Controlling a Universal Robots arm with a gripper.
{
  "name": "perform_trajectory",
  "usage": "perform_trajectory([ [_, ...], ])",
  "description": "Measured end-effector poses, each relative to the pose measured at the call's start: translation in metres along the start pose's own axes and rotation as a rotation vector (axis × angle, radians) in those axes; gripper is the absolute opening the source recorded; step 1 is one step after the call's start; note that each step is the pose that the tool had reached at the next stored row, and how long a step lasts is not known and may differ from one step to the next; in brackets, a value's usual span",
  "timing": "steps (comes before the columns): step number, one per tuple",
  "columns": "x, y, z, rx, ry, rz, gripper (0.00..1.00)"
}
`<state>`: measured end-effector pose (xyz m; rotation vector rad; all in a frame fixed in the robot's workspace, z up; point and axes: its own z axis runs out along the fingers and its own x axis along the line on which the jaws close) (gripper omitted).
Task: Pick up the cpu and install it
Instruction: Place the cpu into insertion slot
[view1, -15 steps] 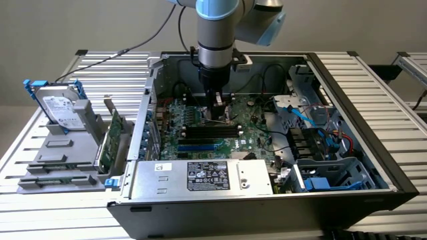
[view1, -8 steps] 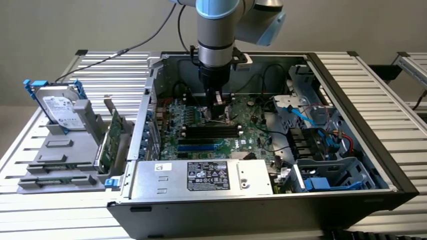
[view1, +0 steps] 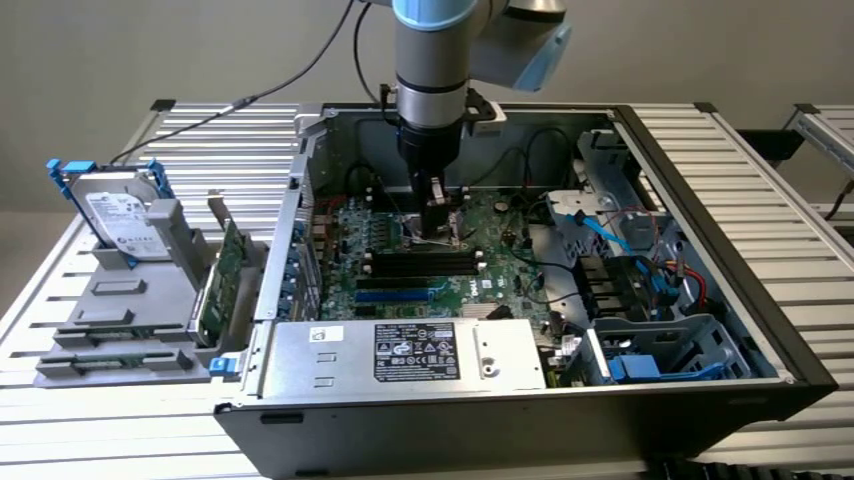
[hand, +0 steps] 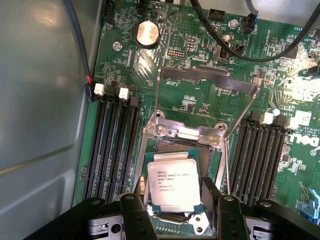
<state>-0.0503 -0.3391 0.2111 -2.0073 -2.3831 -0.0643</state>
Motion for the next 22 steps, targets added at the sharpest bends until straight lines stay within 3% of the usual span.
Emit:
perform_trajectory([
  [6, 0.0, 0.0, -0.0053, -0.0029, 0.0226, 0.009, 0.53],
  [15, -0.001, -0.0001, -0.011, -0.0044, 0.0517, 0.021, 0.53],
  [18, -0.001, -0.0001, -0.0184, -0.0045, 0.0575, 0.021, 0.53],
  [22, -0.001, 0.0001, -0.0295, -0.0049, 0.0606, 0.021, 0.53],
])
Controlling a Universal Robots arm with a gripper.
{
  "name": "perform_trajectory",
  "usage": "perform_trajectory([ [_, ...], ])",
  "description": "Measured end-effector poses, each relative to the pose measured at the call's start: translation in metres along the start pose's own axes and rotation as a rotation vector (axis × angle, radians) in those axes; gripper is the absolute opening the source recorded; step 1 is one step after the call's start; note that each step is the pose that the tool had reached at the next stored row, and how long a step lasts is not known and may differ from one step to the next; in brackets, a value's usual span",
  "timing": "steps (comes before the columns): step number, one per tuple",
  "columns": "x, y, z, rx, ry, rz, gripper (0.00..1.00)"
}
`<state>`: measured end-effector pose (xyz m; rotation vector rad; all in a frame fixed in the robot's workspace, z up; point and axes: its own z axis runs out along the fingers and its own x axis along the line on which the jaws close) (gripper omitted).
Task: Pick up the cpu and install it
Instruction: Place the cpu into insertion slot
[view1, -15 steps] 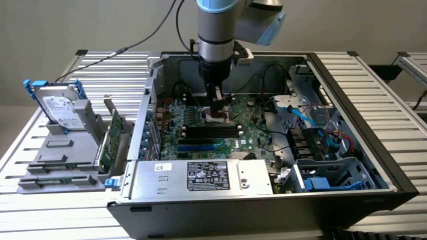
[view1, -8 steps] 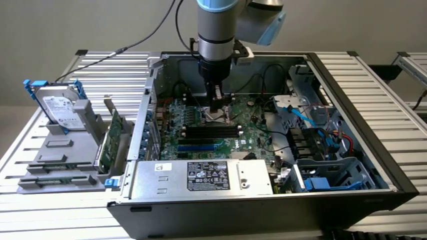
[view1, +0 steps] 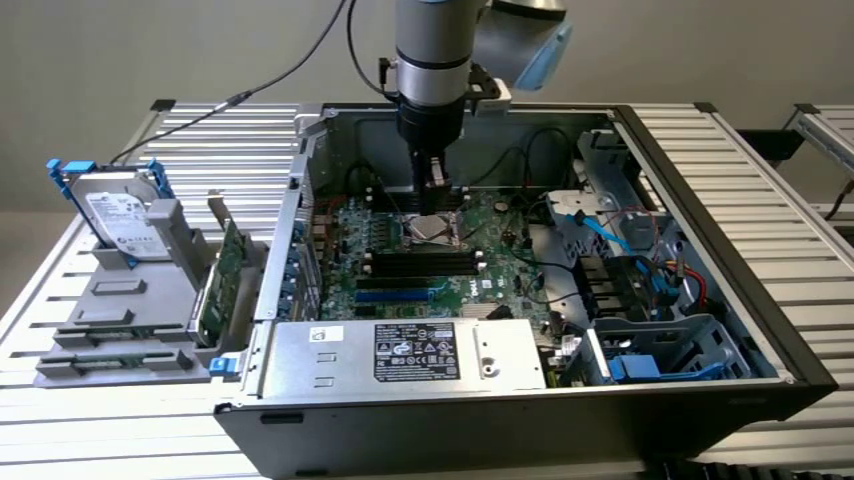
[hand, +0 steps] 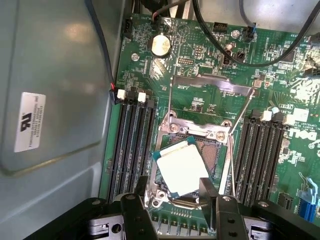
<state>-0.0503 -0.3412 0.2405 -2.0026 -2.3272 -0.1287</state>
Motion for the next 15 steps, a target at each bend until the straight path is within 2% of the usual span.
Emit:
perform_trajectory([
  [4, 0.0003, 0.0001, -0.0027, 0.0001, 0.0005, -0.001, 0.53],
  [6, 0.0003, 0.0001, -0.0028, 0.0017, 0.001, -0.017, 0.53],
  [15, 0.0002, 0.0, -0.0017, 0.0193, 0.0039, -0.18, 0.53],
])
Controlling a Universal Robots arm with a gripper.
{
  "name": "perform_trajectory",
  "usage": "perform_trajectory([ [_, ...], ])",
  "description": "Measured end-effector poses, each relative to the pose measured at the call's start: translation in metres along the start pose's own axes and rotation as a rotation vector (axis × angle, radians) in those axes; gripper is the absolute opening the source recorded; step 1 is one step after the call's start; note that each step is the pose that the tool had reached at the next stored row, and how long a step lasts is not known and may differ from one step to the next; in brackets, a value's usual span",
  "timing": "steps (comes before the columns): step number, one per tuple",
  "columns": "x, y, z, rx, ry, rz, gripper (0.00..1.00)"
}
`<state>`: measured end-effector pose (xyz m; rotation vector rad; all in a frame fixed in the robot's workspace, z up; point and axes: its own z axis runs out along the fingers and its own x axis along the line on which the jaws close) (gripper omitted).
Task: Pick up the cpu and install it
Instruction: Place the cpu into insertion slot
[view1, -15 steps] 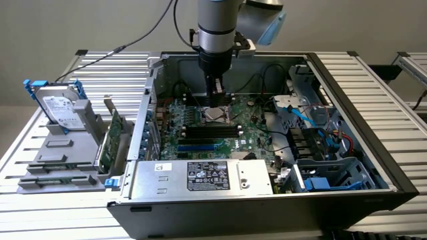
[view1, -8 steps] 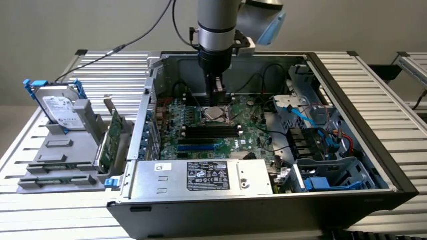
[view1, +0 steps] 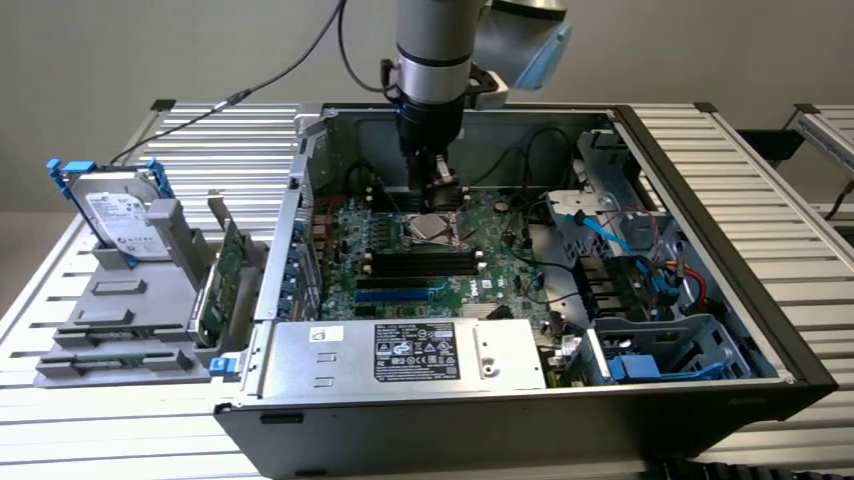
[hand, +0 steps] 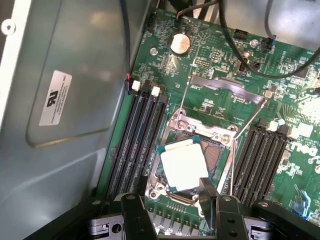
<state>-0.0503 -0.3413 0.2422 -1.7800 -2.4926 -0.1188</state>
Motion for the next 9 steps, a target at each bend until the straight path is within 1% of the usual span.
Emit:
perform_trajectory([
  [5, -0.0004, -0.0001, 0.0035, 0.0089, 0.0024, -0.089, 0.53],
  [9, -0.0008, -0.0001, 0.0076, 0.0134, 0.0087, -0.162, 0.53],
])
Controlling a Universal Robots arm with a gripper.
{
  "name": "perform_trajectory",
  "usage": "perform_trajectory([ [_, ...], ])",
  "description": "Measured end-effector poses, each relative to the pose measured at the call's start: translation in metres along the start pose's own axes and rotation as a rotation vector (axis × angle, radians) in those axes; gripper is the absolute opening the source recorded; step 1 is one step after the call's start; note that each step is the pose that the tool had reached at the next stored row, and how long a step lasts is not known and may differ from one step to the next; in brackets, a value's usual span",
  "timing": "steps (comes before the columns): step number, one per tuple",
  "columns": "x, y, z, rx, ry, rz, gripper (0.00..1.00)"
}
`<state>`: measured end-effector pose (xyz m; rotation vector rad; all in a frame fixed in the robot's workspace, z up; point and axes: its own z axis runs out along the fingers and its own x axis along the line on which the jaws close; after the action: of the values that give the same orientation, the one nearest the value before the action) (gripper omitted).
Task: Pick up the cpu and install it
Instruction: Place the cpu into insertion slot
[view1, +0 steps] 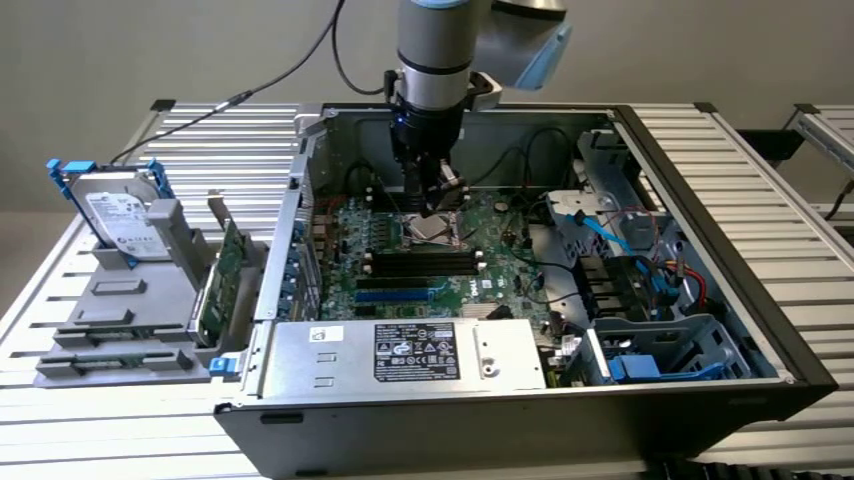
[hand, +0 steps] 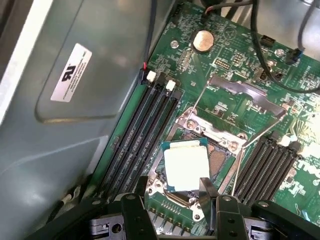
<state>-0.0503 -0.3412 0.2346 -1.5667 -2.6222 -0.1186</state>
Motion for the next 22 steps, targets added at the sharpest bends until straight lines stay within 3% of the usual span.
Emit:
perform_trajectory([
  [5, -0.001, -0.0001, 0.0043, 0.0039, 0.0119, -0.086, 0.53],
  [8, -0.001, -0.0002, 0.0064, 0.0037, 0.022, -0.131, 0.6],
  [9, -0.001, -0.0002, 0.007, 0.0034, 0.0255, -0.145, 0.67],
  [11, -0.001, 0.0002, 0.0072, 0.0034, 0.03, -0.164, 0.67],
  [13, -0.002, 0.0024, 0.0073, 0.0033, 0.0319, -0.173, 0.67],
  [15, -0.007, 0.0101, 0.0087, 0.003, 0.0339, -0.179, 0.67],
  [17, -0.009, 0.0094, 0.0111, 0.0024, 0.0348, -0.179, 0.67],
  [19, -0.011, 0.0092, 0.0228, 0.0017, 0.0345, -0.18, 0.67],
  [22, -0.012, 0.0102, 0.0278, 0.0013, 0.0343, -0.181, 0.67],
])
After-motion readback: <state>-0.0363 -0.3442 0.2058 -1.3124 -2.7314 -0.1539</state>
